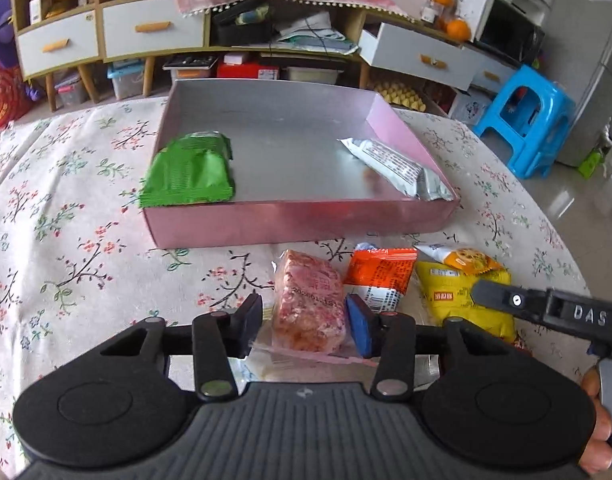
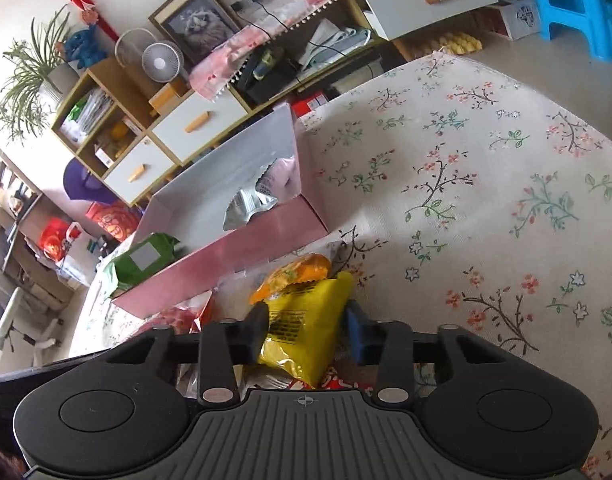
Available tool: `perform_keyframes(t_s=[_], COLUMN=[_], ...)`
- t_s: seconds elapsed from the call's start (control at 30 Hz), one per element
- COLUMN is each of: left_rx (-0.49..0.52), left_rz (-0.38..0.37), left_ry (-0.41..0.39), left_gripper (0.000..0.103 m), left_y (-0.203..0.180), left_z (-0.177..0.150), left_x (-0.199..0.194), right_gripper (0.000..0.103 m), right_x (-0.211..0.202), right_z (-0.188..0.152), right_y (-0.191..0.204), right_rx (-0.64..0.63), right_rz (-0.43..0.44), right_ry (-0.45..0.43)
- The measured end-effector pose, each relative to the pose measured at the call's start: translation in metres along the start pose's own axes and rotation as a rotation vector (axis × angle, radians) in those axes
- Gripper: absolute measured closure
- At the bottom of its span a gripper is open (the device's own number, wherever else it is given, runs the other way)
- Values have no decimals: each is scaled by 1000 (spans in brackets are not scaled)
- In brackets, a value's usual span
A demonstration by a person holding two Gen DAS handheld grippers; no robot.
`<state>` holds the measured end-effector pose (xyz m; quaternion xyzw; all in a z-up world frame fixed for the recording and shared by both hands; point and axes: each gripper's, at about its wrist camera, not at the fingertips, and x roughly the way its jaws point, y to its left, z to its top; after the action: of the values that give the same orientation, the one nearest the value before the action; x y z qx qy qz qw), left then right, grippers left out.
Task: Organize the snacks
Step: 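Grasp the yellow snack pack with right tool while left tool holds the pink cake, then carry the pink cake with left tool while right tool carries the yellow pack over the box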
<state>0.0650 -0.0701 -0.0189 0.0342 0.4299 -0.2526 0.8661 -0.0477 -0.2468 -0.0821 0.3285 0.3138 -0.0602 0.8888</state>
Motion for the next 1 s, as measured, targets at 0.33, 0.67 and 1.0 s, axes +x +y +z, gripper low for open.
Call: perform_keyframes(t_s=[0.33, 0.67, 1.0], left_rx=[-67, -66, 16], left_rz=[-10, -24, 27], left_ry=[-51, -52, -15], left_gripper=[65, 69, 38], left_y=[10, 13, 1], left_z=[4, 1, 5], left_x=[-24, -24, -6], right_gripper=[84, 86, 85], right_x=[-24, -51, -37], right_z=[0, 3, -6], right_y=[12, 18, 22], right_rx=[-29, -48, -60], right_rz=[43, 55, 65], right_ry=[-10, -51, -1])
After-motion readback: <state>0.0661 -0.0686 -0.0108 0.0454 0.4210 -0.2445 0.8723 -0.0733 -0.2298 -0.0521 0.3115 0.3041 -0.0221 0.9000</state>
